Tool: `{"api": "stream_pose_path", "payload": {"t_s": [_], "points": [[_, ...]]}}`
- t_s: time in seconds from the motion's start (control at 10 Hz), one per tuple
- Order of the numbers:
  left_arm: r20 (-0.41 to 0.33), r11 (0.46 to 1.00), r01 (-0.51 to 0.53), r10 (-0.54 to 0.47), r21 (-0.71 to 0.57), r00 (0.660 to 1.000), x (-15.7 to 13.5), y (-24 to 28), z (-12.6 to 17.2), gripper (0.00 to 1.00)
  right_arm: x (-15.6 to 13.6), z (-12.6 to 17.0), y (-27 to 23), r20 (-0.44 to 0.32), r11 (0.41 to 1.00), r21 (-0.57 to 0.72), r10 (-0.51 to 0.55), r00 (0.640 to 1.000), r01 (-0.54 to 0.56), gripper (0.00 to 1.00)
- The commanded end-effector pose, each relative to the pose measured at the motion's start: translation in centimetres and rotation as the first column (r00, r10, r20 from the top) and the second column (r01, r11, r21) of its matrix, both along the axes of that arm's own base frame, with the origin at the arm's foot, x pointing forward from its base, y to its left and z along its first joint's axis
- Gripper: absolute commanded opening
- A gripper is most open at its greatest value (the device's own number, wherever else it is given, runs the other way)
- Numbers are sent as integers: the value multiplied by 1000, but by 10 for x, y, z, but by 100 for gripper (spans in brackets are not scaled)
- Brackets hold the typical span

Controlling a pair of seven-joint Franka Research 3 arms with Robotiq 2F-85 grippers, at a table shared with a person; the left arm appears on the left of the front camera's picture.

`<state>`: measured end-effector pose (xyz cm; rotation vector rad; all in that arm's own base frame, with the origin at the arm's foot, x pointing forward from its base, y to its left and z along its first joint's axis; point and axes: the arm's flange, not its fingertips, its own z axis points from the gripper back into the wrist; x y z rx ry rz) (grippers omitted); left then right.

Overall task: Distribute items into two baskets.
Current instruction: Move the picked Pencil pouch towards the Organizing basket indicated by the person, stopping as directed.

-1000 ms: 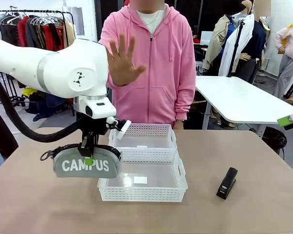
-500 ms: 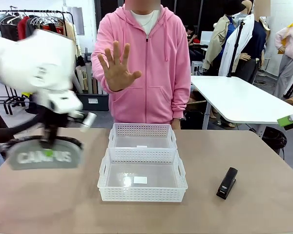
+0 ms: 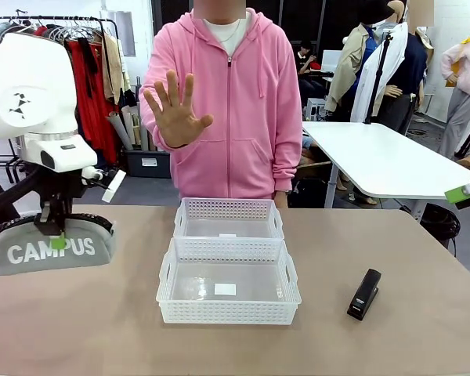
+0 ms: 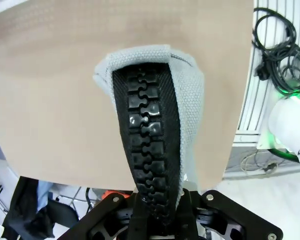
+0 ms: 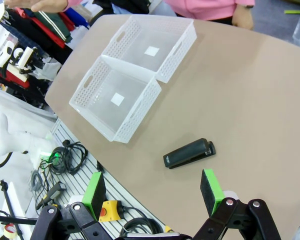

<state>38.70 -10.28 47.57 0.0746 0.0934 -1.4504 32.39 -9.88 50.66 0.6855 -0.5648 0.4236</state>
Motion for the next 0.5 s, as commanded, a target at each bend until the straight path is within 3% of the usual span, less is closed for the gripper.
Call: {"api": "stream_pose_path", "payload": {"t_s": [0.0, 0.4], "points": [[4, 1000, -24, 24, 9, 1000, -1, 15, 4, 0, 1, 1, 0, 15, 1000, 11, 6, 1000, -6, 100], [4, 1000, -24, 24, 9, 1000, -1, 15, 4, 0, 1, 1, 0, 15, 1000, 11, 6, 1000, -6, 100]]}}
